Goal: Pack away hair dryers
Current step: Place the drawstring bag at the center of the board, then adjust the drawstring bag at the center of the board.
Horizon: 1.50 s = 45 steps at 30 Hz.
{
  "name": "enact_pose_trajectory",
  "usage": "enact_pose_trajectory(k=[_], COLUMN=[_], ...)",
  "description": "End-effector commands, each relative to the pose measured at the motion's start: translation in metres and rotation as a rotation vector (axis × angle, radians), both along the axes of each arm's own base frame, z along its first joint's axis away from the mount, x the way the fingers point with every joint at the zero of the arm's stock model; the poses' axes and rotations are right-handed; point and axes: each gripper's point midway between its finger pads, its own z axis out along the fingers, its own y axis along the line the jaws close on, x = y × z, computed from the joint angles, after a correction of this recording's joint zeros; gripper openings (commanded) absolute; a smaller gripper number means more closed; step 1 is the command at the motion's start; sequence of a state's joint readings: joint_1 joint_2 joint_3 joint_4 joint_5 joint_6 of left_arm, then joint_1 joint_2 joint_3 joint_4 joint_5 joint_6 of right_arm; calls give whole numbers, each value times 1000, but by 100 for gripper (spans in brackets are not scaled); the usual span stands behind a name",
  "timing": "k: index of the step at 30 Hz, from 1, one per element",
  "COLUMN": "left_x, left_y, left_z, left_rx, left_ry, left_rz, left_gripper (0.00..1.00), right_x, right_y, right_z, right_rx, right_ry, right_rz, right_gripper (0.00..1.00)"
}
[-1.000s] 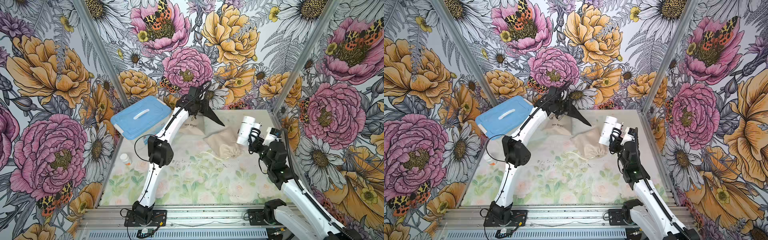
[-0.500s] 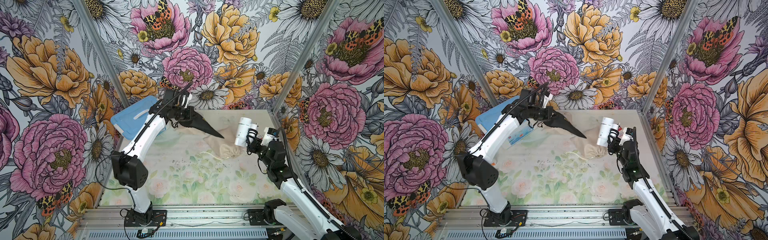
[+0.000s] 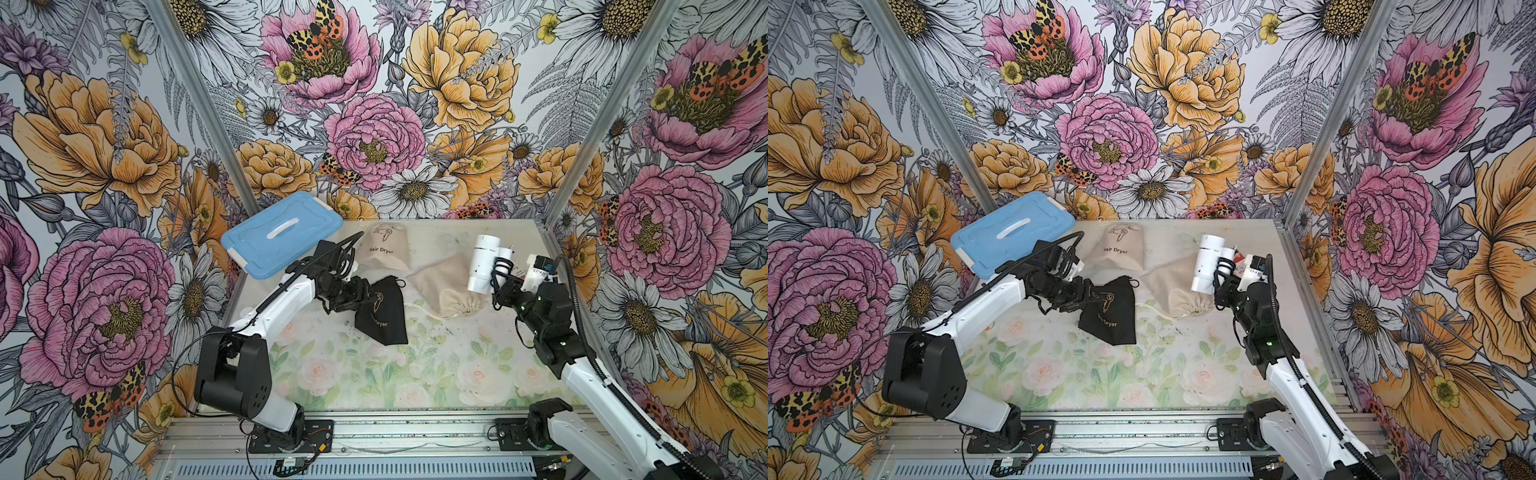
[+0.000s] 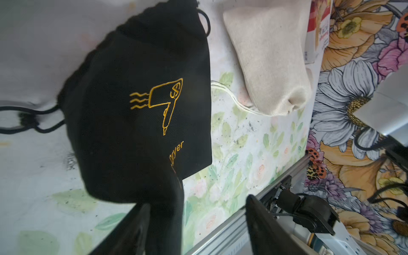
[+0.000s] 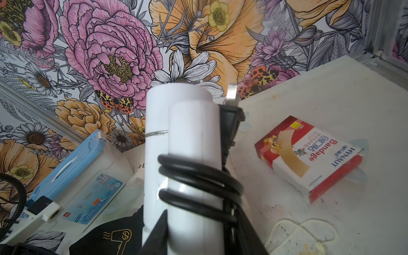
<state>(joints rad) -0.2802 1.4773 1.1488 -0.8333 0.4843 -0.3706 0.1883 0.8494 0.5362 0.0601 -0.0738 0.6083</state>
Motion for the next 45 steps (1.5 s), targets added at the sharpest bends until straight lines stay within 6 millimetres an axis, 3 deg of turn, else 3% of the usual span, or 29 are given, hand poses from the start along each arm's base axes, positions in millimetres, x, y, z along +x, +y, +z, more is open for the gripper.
enact_pose_trajectory(k=[1,5,12,22,24,31,32,34,36,37,45], left_x=[17,23,29,67,74,92,91,87,84,83,79], left_y=[9,14,6,-19,-20,3,4,0,-6,-7,-35], left_z=[50,72,84,-13,-40,-88,-95,-104,-100,-93,3], left_rx=[55,168,235,499,552,713,706,667,601,577,211], left_ry=[-200,-287,-328,-163,-118,-46,-24,14,31,28,-64], left_rz=[60,58,65,-112,-156,-192,-194,-203,-184,-168,-60], left_gripper=[78,79,81,86,86,84,81,52,6,0,0], right_x=[3,3,6,12,12,11,11,10,9,9,6], right_y=[2,2,1,5,5,6,6,6,6,6,3], right_z=[36,30,22,19,18,22,22,23,25,26,28], right_rx=[22,19,7,12,11,16,18,21,22,25,30], right_ry=[-125,-112,-100,-95,-93,-108,-109,-112,-116,-119,-124], right_rz=[11,7,1,18,19,25,24,26,28,25,12], right_gripper=[10,11,11,11,11,11,11,11,11,11,11])
